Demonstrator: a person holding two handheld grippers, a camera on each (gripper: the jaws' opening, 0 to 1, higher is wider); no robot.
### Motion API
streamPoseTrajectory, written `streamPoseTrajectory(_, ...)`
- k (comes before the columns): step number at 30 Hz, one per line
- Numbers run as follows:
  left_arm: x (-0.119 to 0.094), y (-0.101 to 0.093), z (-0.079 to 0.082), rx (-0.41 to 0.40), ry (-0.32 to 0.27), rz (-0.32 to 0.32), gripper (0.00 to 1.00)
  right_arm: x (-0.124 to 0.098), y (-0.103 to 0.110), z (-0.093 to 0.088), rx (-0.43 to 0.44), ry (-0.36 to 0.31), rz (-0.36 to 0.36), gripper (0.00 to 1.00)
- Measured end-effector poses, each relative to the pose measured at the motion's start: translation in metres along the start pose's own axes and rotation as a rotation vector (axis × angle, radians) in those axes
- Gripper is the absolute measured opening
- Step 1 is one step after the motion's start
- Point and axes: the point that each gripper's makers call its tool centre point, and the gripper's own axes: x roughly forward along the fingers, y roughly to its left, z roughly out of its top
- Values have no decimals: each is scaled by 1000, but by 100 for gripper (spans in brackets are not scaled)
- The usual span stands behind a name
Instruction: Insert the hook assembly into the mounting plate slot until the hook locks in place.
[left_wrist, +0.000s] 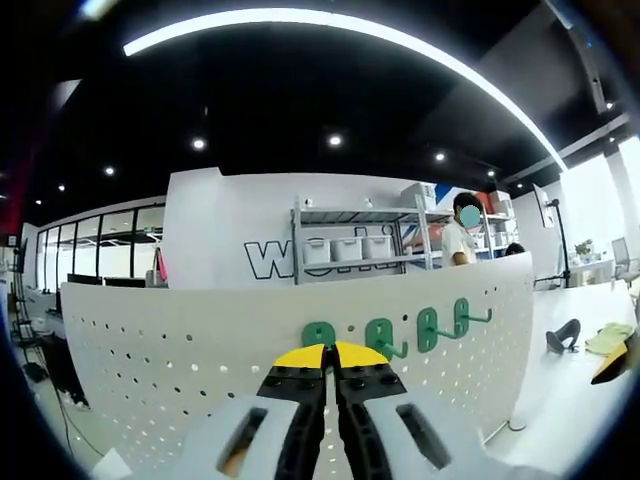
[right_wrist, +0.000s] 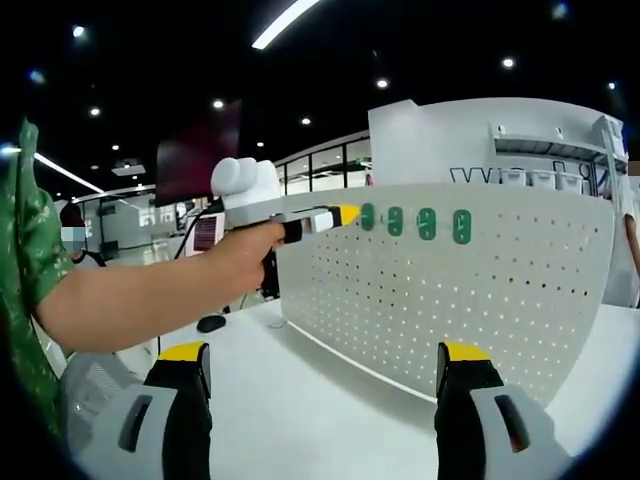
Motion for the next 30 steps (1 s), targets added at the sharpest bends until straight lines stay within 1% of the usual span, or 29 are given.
streamPoseTrajectory(19, 2, -1, -4, 0, 7, 3, 2, 0, 0, 1, -3, 0, -1, 96)
streamPoseTrajectory(23, 2, -2, -7, 3, 10, 2, 2, -1, 0, 1, -4, -2, -2, 96)
streamPoseTrajectory(24, 1, -1, -6, 9, 6, 9, 2, -1, -1, 1, -4, -2, -3, 96)
streamPoseTrajectory(30, 1, -1, -6, 19, 7, 8, 3, -1, -2, 1, -4, -4, -5, 95)
